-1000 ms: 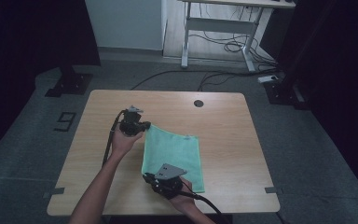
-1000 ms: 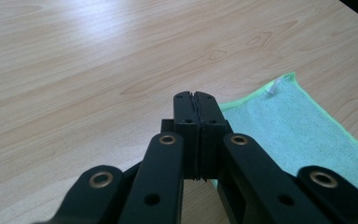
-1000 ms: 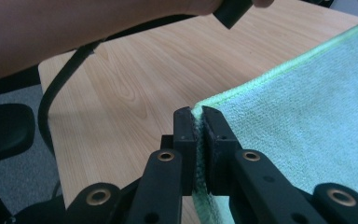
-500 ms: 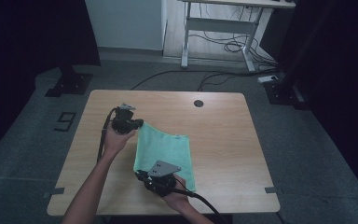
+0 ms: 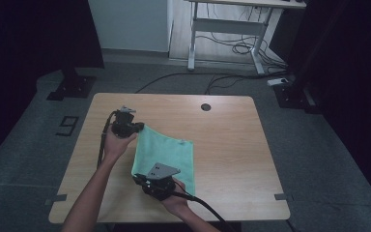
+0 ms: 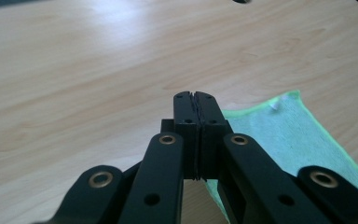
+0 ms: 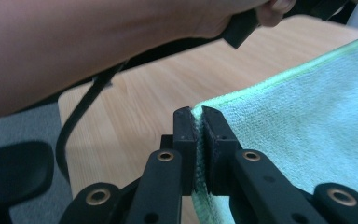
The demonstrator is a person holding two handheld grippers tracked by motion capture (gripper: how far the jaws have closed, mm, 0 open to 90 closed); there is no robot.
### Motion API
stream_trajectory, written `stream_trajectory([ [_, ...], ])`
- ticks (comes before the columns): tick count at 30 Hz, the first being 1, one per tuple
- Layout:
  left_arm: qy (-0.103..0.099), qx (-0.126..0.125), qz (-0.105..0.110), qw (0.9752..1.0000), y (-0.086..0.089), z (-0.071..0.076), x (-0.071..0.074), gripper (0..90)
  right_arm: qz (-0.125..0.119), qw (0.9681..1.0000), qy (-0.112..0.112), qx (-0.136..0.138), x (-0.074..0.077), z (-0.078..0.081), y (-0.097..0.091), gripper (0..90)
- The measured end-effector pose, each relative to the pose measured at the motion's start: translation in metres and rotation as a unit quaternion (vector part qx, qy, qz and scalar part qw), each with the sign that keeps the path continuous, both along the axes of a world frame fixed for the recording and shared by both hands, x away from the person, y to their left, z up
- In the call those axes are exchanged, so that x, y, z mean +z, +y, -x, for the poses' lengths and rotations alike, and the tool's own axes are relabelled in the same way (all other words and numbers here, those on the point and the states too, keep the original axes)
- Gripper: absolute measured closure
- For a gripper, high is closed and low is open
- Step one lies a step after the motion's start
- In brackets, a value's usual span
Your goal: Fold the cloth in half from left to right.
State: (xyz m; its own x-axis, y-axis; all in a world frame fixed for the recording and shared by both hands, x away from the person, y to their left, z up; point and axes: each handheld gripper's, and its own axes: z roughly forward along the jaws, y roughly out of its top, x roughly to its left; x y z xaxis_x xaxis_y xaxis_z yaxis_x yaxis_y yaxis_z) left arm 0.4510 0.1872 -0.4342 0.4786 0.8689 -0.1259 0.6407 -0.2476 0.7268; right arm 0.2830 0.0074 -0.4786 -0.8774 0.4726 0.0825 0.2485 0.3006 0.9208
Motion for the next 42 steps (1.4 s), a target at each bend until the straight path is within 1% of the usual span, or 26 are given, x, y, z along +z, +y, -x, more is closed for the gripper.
stream_trajectory([
  [2,0.0,-0.002,0.002,1.0,-0.002,0.0,0.0,88.4,-0.006,1.0,-0.005,-0.003,0.004,0.002,-0.001,84.5],
  [5,0.002,-0.013,0.0,0.9999,-0.013,0.0,-0.005,88.4,0.001,0.9999,-0.008,-0.01,0.003,0.005,-0.007,84.2],
  [8,0.009,-0.023,-0.008,0.9996,-0.028,-0.004,-0.014,88.3,0.005,0.9998,0.0,-0.017,-0.003,0.006,-0.016,84.2],
  [13,0.021,-0.035,-0.011,0.9991,-0.046,-0.01,-0.025,88.0,0.004,0.9996,0.009,-0.026,-0.01,0.005,-0.03,84.1],
  [16,0.021,-0.036,-0.011,0.9991,-0.053,-0.011,-0.027,87.8,0.003,0.9994,0.013,-0.032,-0.012,0.005,-0.039,84.0],
  [19,0.015,-0.036,-0.015,0.9991,-0.06,-0.009,-0.028,87.7,0.002,0.9991,0.015,-0.039,-0.015,0.006,-0.048,83.9],
  [21,0.016,-0.042,-0.016,0.9989,-0.064,-0.008,-0.029,87.7,-0.002,0.9989,0.02,-0.041,-0.017,0.007,-0.053,83.9],
  [26,0.019,-0.055,-0.018,0.9982,-0.076,-0.007,-0.031,87.6,0.002,0.9988,0.024,-0.042,-0.022,0.01,-0.06,83.6],
  [29,0.022,-0.059,-0.019,0.9978,-0.081,-0.007,-0.032,87.6,0.001,0.9986,0.028,-0.046,-0.026,0.01,-0.064,83.6],
  [30,0.022,-0.059,-0.016,0.9979,-0.082,-0.007,-0.032,87.6,0.002,0.9985,0.029,-0.047,-0.026,0.01,-0.065,83.6],
  [37,0.021,-0.067,-0.014,0.9975,-0.084,-0.002,-0.032,87.5,0.009,0.998,0.033,-0.053,-0.032,0.012,-0.075,83.4],
  [42,0.02,-0.068,-0.012,0.9974,-0.09,-0.002,-0.033,87.3,0.005,0.9974,0.041,-0.06,-0.034,0.014,-0.081,83.4],
])
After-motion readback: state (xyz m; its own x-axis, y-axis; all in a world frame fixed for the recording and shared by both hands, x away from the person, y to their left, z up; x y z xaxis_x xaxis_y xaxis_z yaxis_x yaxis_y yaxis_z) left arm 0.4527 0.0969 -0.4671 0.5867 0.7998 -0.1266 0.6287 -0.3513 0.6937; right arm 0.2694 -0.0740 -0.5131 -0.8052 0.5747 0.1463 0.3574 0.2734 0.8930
